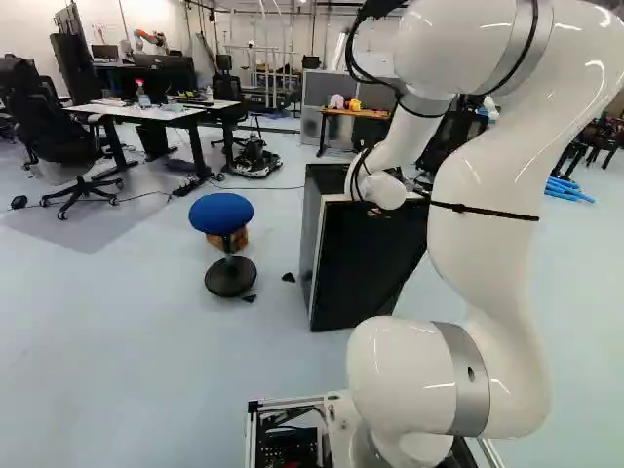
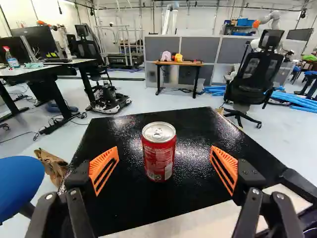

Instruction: Grab a drink from the fridge

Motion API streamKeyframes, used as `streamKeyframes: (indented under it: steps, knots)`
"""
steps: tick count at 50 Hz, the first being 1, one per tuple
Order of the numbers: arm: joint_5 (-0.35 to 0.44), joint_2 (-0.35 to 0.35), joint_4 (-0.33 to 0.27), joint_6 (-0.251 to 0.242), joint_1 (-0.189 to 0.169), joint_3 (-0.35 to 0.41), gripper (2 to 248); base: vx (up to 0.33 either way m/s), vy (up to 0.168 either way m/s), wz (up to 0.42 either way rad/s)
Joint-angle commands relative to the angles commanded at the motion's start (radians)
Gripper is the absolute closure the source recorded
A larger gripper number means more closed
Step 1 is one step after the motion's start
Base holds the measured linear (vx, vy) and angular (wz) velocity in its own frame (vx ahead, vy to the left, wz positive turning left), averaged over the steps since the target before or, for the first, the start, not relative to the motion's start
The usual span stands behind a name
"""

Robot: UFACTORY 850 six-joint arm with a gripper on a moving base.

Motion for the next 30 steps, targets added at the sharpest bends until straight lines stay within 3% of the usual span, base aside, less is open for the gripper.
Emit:
streamKeyframes:
  steps: [30]
  knots:
    - [0.011,-0.097,0.0,0.0,0.002,-0.095,3,0.0,0.0,0.0]
